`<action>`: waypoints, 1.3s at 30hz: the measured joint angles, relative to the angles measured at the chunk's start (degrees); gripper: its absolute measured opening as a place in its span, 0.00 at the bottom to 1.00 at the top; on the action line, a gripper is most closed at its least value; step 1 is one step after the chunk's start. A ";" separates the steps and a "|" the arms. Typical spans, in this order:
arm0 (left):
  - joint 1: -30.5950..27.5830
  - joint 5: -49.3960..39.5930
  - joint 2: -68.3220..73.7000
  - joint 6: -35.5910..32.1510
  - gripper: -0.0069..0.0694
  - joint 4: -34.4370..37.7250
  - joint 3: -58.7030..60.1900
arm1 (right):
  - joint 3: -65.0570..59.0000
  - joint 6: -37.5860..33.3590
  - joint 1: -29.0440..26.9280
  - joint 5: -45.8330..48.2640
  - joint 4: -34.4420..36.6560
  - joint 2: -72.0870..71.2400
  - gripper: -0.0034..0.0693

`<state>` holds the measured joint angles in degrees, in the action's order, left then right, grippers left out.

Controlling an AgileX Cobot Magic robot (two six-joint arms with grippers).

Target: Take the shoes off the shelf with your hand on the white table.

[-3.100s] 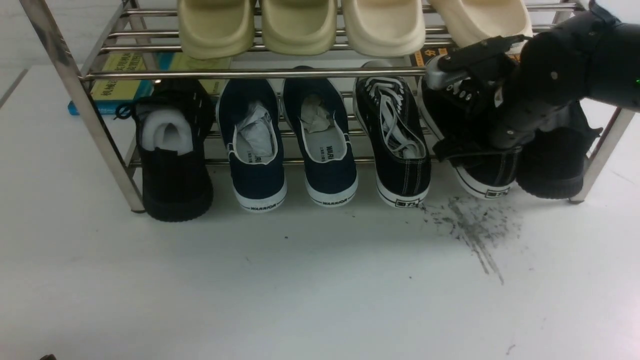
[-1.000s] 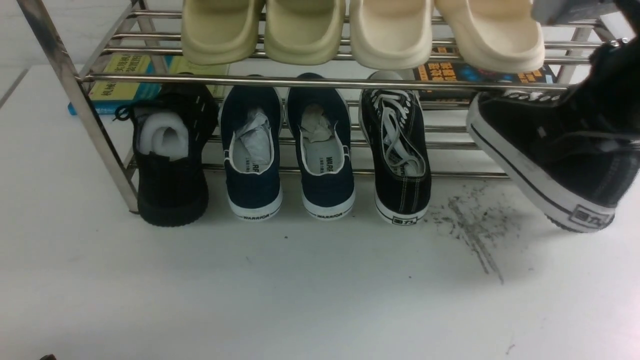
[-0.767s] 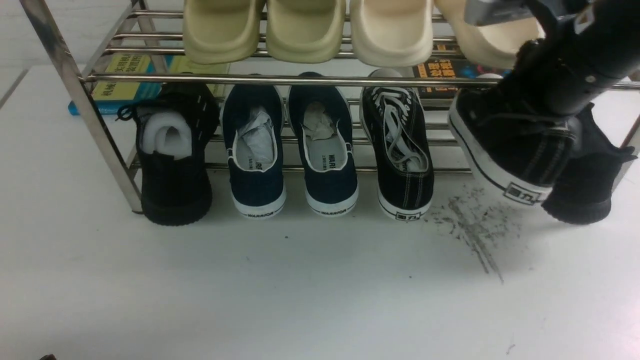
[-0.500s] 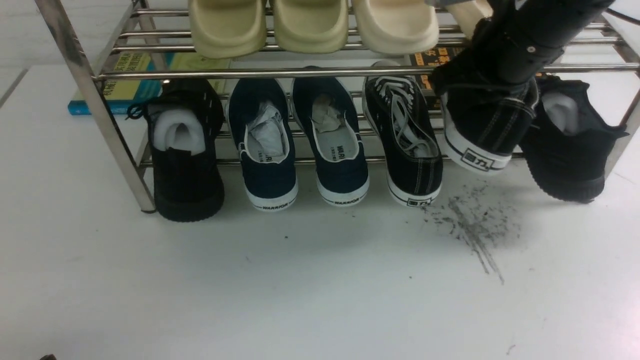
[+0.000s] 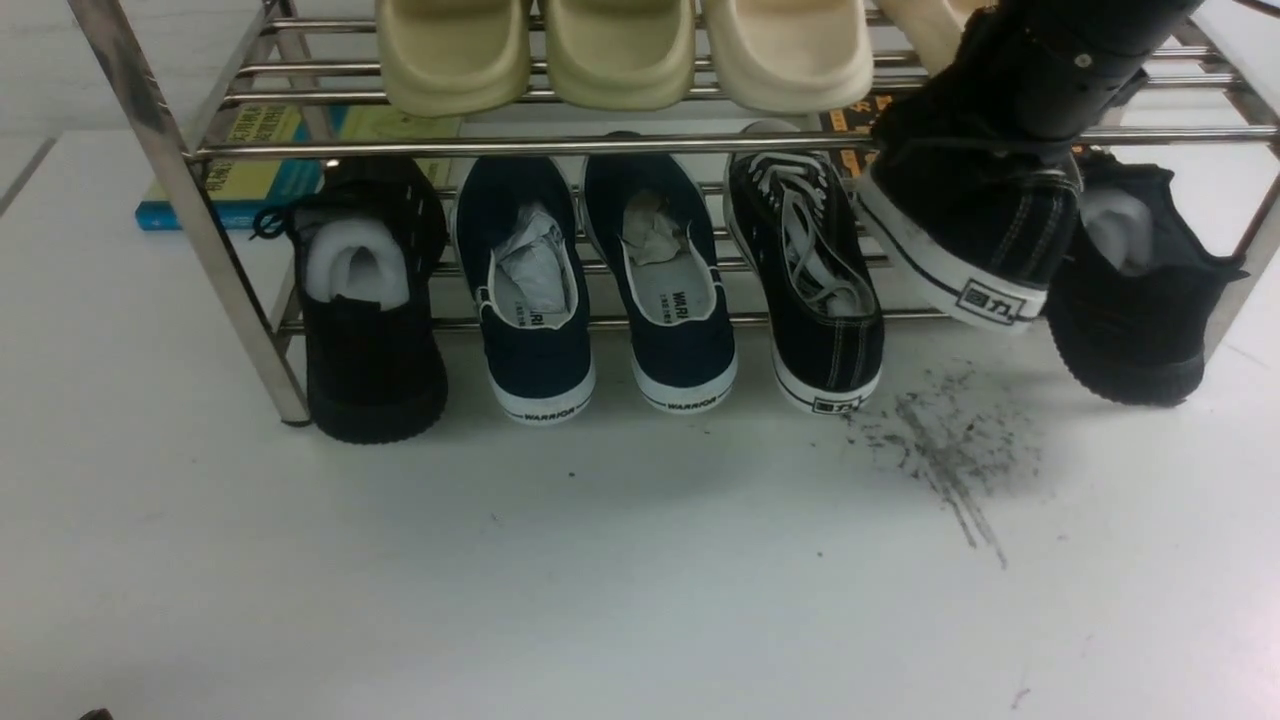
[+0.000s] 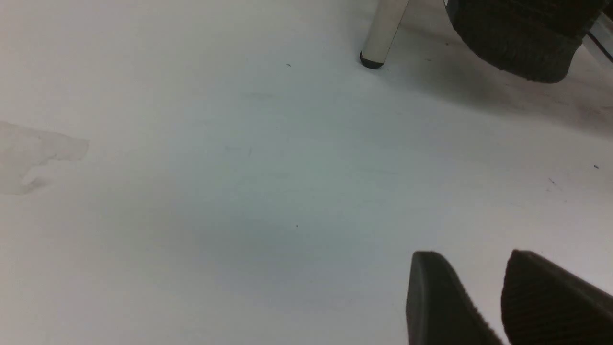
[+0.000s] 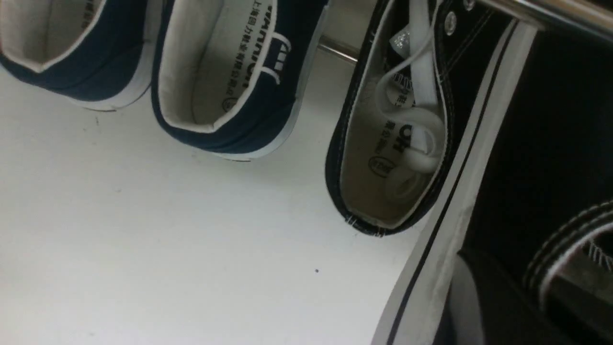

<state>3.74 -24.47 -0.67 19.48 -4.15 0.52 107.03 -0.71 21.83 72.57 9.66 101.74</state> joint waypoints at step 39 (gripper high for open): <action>0.00 0.00 0.00 0.00 0.40 0.00 0.00 | -47.07 -0.99 0.00 -0.18 18.85 -44.39 0.08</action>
<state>3.74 -24.47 -0.67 19.48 -4.15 0.52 59.95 -1.70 21.83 72.39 28.51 57.35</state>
